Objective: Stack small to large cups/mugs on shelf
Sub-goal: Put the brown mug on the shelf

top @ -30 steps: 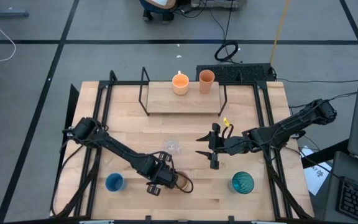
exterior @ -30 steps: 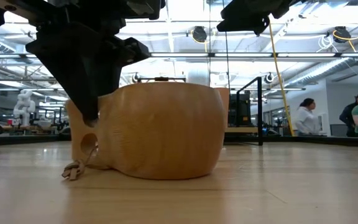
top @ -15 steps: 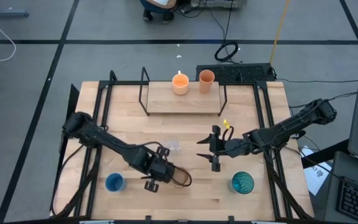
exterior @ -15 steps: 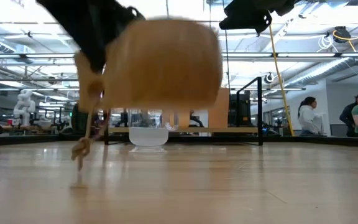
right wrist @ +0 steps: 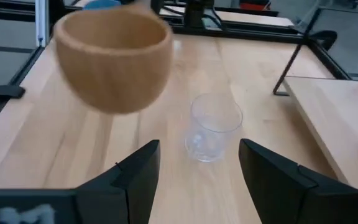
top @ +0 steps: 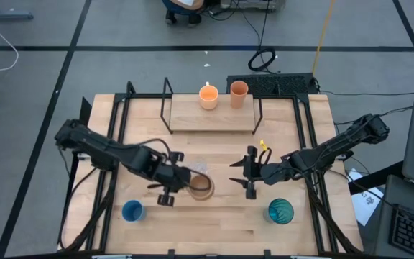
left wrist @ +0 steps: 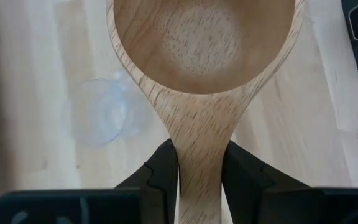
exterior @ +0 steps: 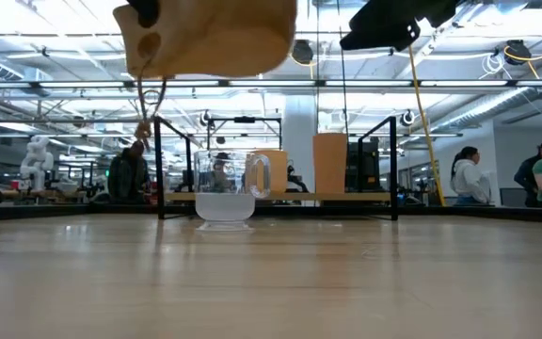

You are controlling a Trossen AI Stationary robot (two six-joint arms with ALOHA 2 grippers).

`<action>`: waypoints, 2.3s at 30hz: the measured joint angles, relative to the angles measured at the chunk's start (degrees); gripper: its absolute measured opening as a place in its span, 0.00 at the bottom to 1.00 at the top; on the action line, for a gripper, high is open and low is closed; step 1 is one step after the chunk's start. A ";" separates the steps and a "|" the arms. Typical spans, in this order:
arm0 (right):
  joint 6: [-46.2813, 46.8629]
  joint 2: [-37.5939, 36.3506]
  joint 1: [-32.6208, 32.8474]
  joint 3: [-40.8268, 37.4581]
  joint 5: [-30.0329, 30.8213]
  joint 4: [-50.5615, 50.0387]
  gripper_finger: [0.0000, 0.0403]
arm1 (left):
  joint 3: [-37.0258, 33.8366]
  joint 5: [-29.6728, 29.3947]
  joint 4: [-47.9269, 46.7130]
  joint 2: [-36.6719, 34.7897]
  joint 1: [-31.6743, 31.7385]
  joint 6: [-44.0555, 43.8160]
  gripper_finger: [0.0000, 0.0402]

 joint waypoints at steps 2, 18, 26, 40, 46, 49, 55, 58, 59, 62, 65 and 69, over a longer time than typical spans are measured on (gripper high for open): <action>0.22 0.00 0.00 0.00 0.99 -0.42 0.52 | 0.00 -0.08 -0.57 -1.29 1.13 -0.24 0.24; 0.35 0.00 0.00 0.00 1.12 -0.48 0.52 | 0.00 -9.63 -6.36 -5.22 14.39 -3.62 0.24; 0.35 0.00 0.00 0.00 1.00 -0.62 0.52 | 0.00 -11.87 -7.12 -5.59 21.87 -3.36 0.24; 0.15 0.00 0.00 0.00 0.92 -0.63 0.52 | 0.00 -13.54 -6.83 -5.63 35.70 -4.00 0.24; -0.28 0.00 0.00 -0.02 0.92 -0.59 0.52 | 0.98 -11.97 -5.27 -5.59 39.95 -5.11 0.24; -0.28 0.00 0.00 -0.04 0.92 -0.62 0.52 | 3.83 -12.04 -5.20 -5.59 40.97 -5.12 0.24; -0.28 0.00 0.00 -0.04 0.90 -0.61 0.52 | 10.99 -11.78 -6.81 -5.59 41.61 -5.05 0.24; -0.30 0.00 0.00 -0.04 0.90 -0.62 0.52 | 14.52 -11.81 -9.37 -5.57 42.43 -4.97 0.24; -0.30 0.00 0.00 -0.04 0.90 -0.60 0.52 | 15.64 -11.83 -10.21 -5.36 42.66 -4.81 0.24; -0.30 0.00 0.00 -0.04 0.90 -0.62 0.52 | 18.84 -10.77 -11.34 -4.98 43.99 -3.26 0.24; -0.30 0.00 0.00 -0.04 0.90 -0.59 0.52 | 22.42 -9.01 -13.09 -4.20 45.89 -2.15 0.24; -0.30 0.00 0.00 -0.04 0.90 -0.59 0.52 | 27.77 -8.46 -17.40 -1.65 48.84 -0.73 0.24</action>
